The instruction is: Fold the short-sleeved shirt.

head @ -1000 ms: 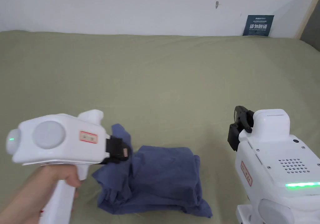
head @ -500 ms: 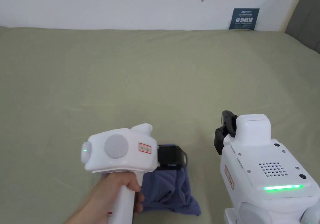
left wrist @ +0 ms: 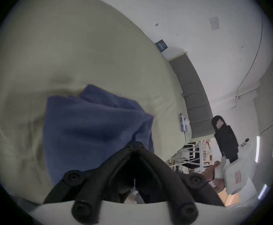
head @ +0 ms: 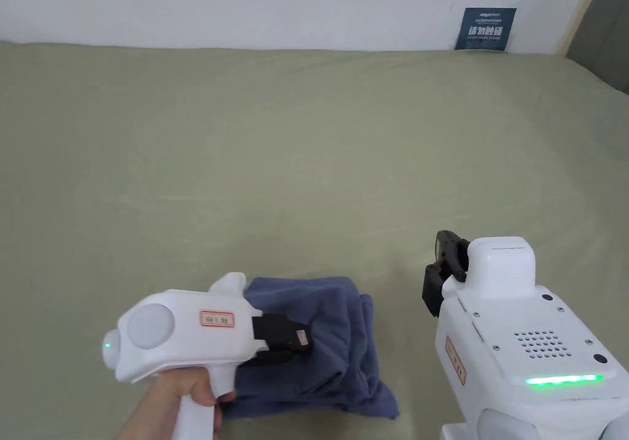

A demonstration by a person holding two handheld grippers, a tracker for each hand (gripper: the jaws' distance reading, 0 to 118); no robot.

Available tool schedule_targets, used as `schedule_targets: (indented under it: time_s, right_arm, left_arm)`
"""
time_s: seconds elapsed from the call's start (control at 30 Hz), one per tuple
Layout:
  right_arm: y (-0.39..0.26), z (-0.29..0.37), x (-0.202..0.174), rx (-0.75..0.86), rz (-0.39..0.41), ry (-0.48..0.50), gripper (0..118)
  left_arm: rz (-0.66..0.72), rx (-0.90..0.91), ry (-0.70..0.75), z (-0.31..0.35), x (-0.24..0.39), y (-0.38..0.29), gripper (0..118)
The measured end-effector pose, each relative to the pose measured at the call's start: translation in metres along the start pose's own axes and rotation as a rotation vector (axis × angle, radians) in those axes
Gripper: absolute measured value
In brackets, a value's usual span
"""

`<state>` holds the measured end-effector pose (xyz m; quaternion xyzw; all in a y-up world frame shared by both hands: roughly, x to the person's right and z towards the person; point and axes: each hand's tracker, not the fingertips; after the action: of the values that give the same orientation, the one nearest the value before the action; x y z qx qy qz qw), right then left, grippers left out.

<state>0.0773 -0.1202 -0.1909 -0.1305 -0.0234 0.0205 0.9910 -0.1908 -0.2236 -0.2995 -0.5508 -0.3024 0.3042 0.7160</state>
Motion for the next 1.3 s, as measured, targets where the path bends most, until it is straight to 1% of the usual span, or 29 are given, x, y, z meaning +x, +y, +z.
schedule_targets:
  time_s: [0.03,0.13,0.23,0.3,0.47,0.53,0.57,0.63,0.67,0.73,0.8,0.83,0.87,0.9,0.97,1.0,1.03,1.07,1.1,1.17,1.2,1.23,1.27,1.3]
  right_arm:
    - [-0.001,0.0,0.001,0.0,0.006,-0.001,0]
    - [-0.003,0.001,0.004,-0.008,0.017,-0.005,0]
    - [-0.008,0.0,0.008,-0.019,0.014,-0.007,0]
    - [-0.012,0.0,0.008,-0.032,0.008,-0.007,0]
    - [-0.02,0.0,0.005,-0.078,-0.007,0.02,0]
    - [-0.022,0.0,0.002,-0.103,-0.013,0.074,0]
    - [-0.022,-0.002,0.0,-0.125,-0.025,0.121,0]
    - [-0.022,-0.01,-0.004,-0.198,-0.066,0.25,0]
    - [-0.022,-0.017,-0.007,-0.25,-0.091,0.343,0]
    - [-0.026,-0.035,-0.011,-0.37,-0.194,0.558,0]
    - [-0.035,-0.057,-0.011,-0.489,-0.369,0.742,0]
    - [-0.044,-0.071,-0.011,-0.554,-0.46,0.808,0]
    - [-0.054,-0.085,-0.011,-0.61,-0.514,0.889,0]
    - [-0.063,-0.098,-0.011,-0.665,-0.542,0.932,0]
    - [-0.083,-0.12,-0.011,-0.781,-0.578,0.96,0]
    - [-0.093,-0.128,-0.01,-0.797,-0.58,0.909,0]
    - [-0.103,-0.137,-0.007,-0.836,-0.609,0.906,0]
    - [-0.116,-0.147,-0.003,-0.889,-0.665,0.911,0]
    - [-0.128,-0.155,0.002,-0.918,-0.745,0.925,0]
    - [-0.14,-0.164,0.01,-0.946,-0.867,1.0,0]
    - [-0.142,-0.167,0.013,-0.952,-0.898,1.008,0]
    - [-0.142,-0.17,0.014,-0.971,-0.909,1.005,0]
    - [-0.141,-0.173,0.014,-0.982,-0.901,1.018,0]
    - [-0.139,-0.171,0.013,-0.983,-0.881,1.018,0]
  left_arm:
    - [0.008,-0.015,-0.02,-0.01,0.001,-0.003,0]
    - [-0.013,-0.017,-0.009,-0.031,0.002,-0.007,0]
    - [0.021,-0.031,-0.04,-0.043,-0.007,-0.013,0]
    - [0.032,-0.013,-0.037,-0.044,-0.009,-0.016,0]
    - [-0.003,-0.005,-0.011,-0.027,0.003,-0.012,0]
    - [-0.034,0.04,-0.029,-0.005,0.009,-0.008,0]
    - [-0.036,0.073,-0.05,0.01,0.011,-0.005,0]
    - [-0.059,0.135,-0.041,0.041,0.015,-0.001,0]
    - [-0.078,0.167,-0.029,0.058,0.016,0.002,0]
    - [-0.107,0.204,0.038,0.088,0.013,0.005,0]
    - [-0.141,0.218,0.109,0.109,0.004,0.009,0]
    - [-0.161,0.231,0.154,0.119,-0.002,0.01,0]
    - [-0.173,0.231,0.195,0.126,-0.009,0.011,0]
    - [-0.161,0.223,0.226,0.131,-0.015,0.01,0]
    - [-0.135,0.211,0.223,0.138,-0.029,0.008,0]
    - [-0.123,0.195,0.22,0.14,-0.038,0.007,0]
    - [-0.12,0.19,0.223,0.141,-0.043,0.006,0]
    - [-0.112,0.185,0.22,0.14,-0.05,0.007,0]
    - [-0.081,0.149,0.181,0.138,-0.057,0.007,1]
    - [-0.043,0.118,0.079,0.134,-0.069,0.011,2]
    - [-0.026,0.112,0.03,0.13,-0.07,0.011,6]
    - [-0.01,0.098,-0.025,0.125,-0.075,0.013,17]
    - [0.01,0.068,-0.09,0.118,-0.079,0.016,40]
    - [0.023,0.034,-0.138,0.109,-0.089,0.021,89]
